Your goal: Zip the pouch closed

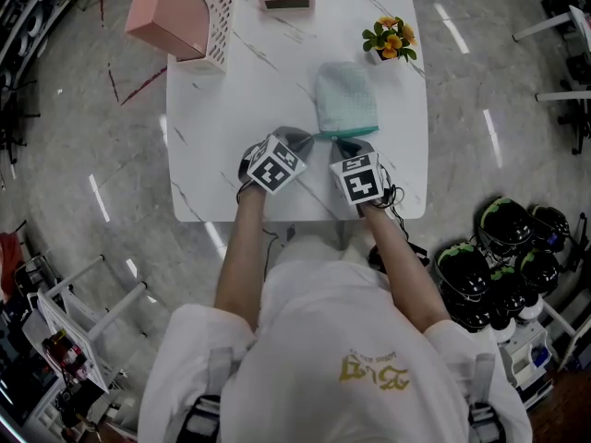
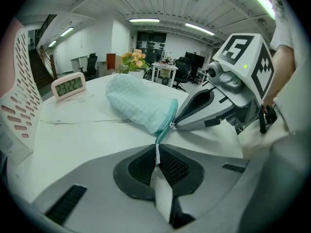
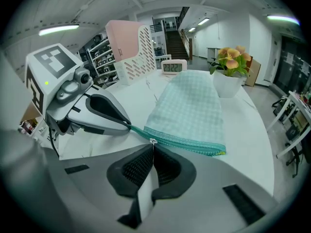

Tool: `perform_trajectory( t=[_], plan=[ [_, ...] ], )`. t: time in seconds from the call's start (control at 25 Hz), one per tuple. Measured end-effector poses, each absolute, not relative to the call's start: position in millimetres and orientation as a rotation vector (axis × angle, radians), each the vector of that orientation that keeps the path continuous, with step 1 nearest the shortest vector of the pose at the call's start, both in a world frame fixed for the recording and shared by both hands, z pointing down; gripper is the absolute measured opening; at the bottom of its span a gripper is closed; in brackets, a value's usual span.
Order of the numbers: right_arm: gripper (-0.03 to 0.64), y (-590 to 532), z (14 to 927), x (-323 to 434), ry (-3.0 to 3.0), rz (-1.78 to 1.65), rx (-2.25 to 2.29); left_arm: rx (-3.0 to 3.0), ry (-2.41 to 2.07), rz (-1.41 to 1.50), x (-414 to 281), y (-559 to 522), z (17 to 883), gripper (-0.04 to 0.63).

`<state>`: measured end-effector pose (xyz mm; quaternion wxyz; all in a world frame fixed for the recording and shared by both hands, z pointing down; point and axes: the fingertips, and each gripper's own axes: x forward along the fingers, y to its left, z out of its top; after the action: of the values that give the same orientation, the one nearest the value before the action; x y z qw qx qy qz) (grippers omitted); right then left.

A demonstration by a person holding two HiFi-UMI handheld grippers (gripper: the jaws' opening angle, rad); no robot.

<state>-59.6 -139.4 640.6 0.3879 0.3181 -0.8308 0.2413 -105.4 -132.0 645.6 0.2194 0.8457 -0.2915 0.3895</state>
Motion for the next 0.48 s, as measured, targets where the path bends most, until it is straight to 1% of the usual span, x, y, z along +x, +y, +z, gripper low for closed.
perform_trajectory(
  t=[0.48],
  plan=[
    [0.015, -143, 643, -39, -2.079, 0.62, 0.836, 2.318, -0.83, 1.071, -110, -134, 646, 0.034]
  ],
)
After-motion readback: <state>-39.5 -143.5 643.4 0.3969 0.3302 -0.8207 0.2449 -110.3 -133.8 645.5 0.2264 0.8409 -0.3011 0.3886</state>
